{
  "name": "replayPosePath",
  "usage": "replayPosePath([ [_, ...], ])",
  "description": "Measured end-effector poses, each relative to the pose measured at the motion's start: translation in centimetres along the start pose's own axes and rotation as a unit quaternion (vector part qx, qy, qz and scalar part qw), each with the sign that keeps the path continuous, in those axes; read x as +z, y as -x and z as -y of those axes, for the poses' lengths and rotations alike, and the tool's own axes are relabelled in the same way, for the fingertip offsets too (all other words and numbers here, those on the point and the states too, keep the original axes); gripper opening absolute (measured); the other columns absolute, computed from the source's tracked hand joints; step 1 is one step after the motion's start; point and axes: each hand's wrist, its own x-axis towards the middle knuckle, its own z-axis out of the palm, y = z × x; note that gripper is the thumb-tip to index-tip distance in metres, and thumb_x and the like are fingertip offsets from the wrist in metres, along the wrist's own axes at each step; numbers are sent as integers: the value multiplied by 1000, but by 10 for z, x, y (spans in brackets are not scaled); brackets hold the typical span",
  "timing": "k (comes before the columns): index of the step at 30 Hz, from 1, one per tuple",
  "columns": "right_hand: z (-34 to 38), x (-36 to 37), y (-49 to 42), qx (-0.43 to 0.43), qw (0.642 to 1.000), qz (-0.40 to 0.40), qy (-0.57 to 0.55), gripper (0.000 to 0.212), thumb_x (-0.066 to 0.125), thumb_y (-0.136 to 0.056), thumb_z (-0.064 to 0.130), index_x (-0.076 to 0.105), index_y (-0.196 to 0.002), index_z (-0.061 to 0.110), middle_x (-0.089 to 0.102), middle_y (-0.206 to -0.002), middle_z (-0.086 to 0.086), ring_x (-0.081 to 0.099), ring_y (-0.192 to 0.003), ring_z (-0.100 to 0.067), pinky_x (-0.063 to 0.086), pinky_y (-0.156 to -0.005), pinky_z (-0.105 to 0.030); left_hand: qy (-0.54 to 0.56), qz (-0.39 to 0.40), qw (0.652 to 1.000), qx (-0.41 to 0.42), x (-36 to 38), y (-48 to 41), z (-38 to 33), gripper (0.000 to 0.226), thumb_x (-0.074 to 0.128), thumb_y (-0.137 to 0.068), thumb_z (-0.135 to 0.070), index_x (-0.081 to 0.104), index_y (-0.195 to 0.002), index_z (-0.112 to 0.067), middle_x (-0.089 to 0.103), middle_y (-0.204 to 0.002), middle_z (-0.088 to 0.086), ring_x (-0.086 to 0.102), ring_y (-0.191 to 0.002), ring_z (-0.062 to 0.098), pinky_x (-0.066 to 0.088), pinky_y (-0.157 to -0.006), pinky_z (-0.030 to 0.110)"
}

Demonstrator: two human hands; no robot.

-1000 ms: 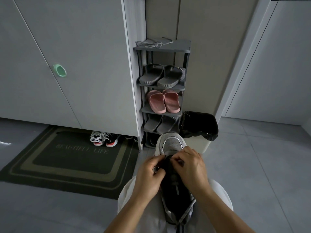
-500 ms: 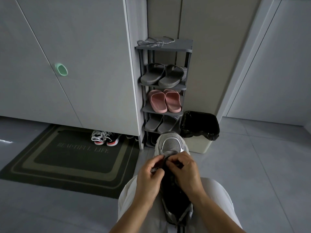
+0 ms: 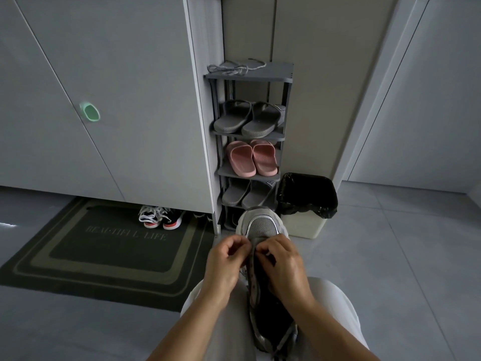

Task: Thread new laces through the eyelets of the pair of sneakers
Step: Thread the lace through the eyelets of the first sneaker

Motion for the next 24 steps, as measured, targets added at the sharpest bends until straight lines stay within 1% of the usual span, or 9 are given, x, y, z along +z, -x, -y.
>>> replayPosePath([
  [4,-4,-14,-5,-13,997,65,-27,13,66,-75,19,64,-87,19,48,-87,14,51,-78,2,40,-70,-4,-31,0,1000,-2,3,-6,0,17,55,-87,-5,61,-75,-16,61,-68,-1,54,-63,7,46,-67,26],
  [6,-4,-26,-7,42,995,59,-75,28,69,-77,12,56,-96,28,48,-98,8,52,-78,-3,41,-69,-6,-26,-40,999,11,-2,-9,3,14,53,-89,-6,59,-79,-14,65,-74,3,60,-69,12,48,-67,25],
  [8,-8,-39,-10,105,987,37,-114,32,67,-80,11,49,-94,33,48,-101,6,53,-80,-6,45,-70,-14,59,-83,995,4,-12,-12,-4,16,48,-90,-1,56,-79,-10,67,-68,3,64,-62,10,49,-60,21],
  [11,-16,-54,-15,171,971,150,-70,19,66,-82,19,50,-86,29,55,-92,4,55,-82,-9,48,-74,-21,192,-112,974,-44,-37,-18,-23,19,45,-90,1,54,-75,-6,65,-53,-1,61,-54,10,47,-62,26],
  [13,-20,-55,-12,209,947,242,-19,15,65,-83,20,51,-81,24,56,-80,4,52,-71,-9,45,-68,-19,254,-105,958,-85,-54,-20,-30,19,45,-90,1,55,-75,-5,63,-59,3,58,-61,14,46,-65,27],
  [15,-20,-56,-11,208,935,286,19,10,60,-85,19,53,-78,19,55,-76,4,49,-66,-7,41,-62,-15,289,-113,944,-113,-62,-21,-29,17,45,-90,1,55,-77,-5,59,-70,7,55,-68,16,46,-67,27],
  [18,-17,-59,-13,238,941,225,-83,13,54,-88,10,51,-75,12,54,-69,1,49,-63,-10,41,-61,-15,317,-112,933,-124,-50,-22,-16,14,49,-88,-3,56,-76,-5,63,-61,5,57,-63,15,48,-60,25],
  [21,-14,-67,-25,276,926,168,-195,13,51,-89,3,48,-77,7,52,-58,0,48,-55,-14,44,-55,-22,313,-44,936,-155,-18,-16,3,16,59,-79,-23,57,-72,-9,62,-54,2,57,-48,10,48,-44,20],
  [24,-15,-80,-44,170,961,215,-41,14,61,-84,9,52,-78,17,44,-48,10,39,-48,-4,36,-51,-15,214,9,956,-201,2,-8,12,25,63,-78,-32,55,-68,-10,53,-57,1,48,-47,12,40,-45,22],
])
